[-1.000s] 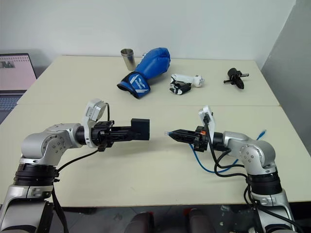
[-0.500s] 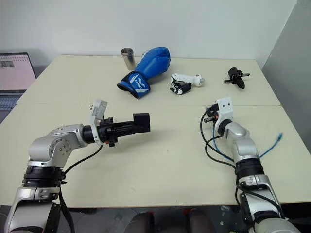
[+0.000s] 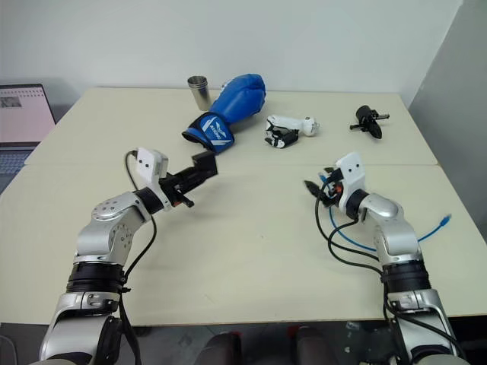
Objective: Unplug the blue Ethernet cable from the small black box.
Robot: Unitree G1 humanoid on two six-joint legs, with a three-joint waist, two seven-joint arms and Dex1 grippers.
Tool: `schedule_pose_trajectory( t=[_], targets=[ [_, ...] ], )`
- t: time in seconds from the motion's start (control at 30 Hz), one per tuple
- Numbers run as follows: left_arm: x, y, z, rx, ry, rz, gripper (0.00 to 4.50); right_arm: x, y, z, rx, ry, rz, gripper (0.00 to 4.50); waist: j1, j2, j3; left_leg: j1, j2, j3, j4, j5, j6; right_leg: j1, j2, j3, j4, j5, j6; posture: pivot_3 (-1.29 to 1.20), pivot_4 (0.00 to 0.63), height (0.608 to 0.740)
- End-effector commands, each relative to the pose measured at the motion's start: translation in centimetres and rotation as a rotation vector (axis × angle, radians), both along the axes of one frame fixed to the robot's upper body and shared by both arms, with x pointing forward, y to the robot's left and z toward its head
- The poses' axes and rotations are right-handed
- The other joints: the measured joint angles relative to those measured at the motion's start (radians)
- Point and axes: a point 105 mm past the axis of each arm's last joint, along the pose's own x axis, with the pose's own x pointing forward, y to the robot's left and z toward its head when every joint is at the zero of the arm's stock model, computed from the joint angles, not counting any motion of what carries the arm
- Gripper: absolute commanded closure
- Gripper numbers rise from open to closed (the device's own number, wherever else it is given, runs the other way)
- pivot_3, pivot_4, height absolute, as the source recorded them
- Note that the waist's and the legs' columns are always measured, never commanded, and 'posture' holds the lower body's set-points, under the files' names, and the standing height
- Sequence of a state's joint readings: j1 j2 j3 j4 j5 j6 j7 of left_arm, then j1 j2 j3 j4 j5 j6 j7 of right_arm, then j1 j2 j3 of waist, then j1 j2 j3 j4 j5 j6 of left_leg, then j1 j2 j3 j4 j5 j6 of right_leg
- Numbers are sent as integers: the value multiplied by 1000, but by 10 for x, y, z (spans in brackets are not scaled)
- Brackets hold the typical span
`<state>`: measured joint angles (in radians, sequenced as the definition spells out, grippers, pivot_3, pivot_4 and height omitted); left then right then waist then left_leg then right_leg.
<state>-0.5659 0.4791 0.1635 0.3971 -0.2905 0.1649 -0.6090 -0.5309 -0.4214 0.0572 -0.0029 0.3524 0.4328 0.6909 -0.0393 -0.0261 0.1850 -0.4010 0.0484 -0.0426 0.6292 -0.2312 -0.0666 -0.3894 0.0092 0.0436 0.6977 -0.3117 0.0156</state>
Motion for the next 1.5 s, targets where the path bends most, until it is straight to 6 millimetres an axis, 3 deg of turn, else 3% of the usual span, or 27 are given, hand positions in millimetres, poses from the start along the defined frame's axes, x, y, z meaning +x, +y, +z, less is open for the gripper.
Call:
schedule_pose_trajectory(
  t=[0.03,0.27,0.4,0.67,0.7,0.8,1.2,1.5],
  targets=[
    [3,29,7,37,-103,184,3725,-23,28,31,64,-58,137,769,2,0,0,0,0,-1,0,0,0,0,0,0,0,0,0,0,150,740],
    [-4,54,-33,-14,-27,348,3725,-45,57,21,-31,-32,284,769,11,0,0,-1,-2,-1,1,0,0,1,-2,-2,-1,1,1,0,150,740],
    [-8,64,-52,-31,33,396,3725,-58,63,10,-102,8,369,769,11,0,0,-1,-2,-2,1,0,0,1,-2,-3,-1,1,1,0,150,740],
    [-14,68,-64,-19,80,394,3725,-75,65,4,-154,42,474,769,9,0,0,0,-2,-2,1,0,0,2,-2,-3,0,0,1,0,150,740],
    [-14,68,-66,-20,86,390,3023,-75,65,4,-156,42,475,729,9,0,0,0,-2,-2,1,0,0,2,-2,-3,0,0,1,0,150,740],
    [-17,67,-68,-21,92,381,2660,-73,65,4,-158,36,471,729,7,0,0,1,-2,-2,1,0,0,2,-2,-2,0,0,1,0,150,740],
    [-23,74,-67,-39,82,416,87,-59,66,11,-128,6,412,729,6,0,0,1,-2,-1,1,0,0,2,-2,-2,0,0,1,0,150,740],
    [-32,75,-50,-23,41,383,8,-56,62,10,-142,-1,410,729,5,0,0,1,-2,-2,1,0,0,2,-2,-2,0,0,1,0,150,740]
  ],
)
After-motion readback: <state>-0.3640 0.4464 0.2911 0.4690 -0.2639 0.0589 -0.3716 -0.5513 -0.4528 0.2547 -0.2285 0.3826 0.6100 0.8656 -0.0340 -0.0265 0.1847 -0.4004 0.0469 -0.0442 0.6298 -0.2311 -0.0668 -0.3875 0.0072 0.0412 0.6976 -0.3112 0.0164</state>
